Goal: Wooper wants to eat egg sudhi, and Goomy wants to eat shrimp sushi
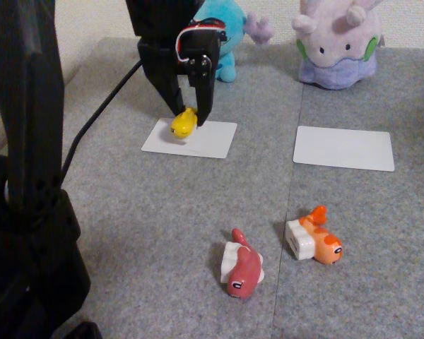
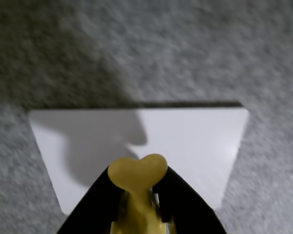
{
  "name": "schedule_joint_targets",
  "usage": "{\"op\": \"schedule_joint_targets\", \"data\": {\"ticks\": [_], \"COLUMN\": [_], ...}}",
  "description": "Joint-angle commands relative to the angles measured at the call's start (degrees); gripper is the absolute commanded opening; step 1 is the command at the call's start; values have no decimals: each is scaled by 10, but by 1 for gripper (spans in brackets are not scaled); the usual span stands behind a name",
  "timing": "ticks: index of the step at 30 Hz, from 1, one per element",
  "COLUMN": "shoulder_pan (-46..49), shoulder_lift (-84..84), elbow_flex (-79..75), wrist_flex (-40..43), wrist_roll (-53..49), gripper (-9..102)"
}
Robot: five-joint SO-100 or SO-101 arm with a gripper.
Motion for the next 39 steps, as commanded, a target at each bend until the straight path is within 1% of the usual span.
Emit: {"op": "schedule_joint_targets", "data": {"ticks": [1, 5, 10, 24, 29, 33, 39], "shoulder_pan": [6, 2, -1, -2, -1, -2, 18], "shoulder_lift": [2, -9, -20, -9, 56, 139, 240], "elbow_flex": [-33, -33, -33, -33, -33, -33, -26], "wrist_flex": [-21, -39, -40, -27, 25, 108, 193], "wrist_roll": [-2, -2, -2, -2, -2, -8, -45], "gripper": [1, 1, 2, 35, 41, 41, 41]}}
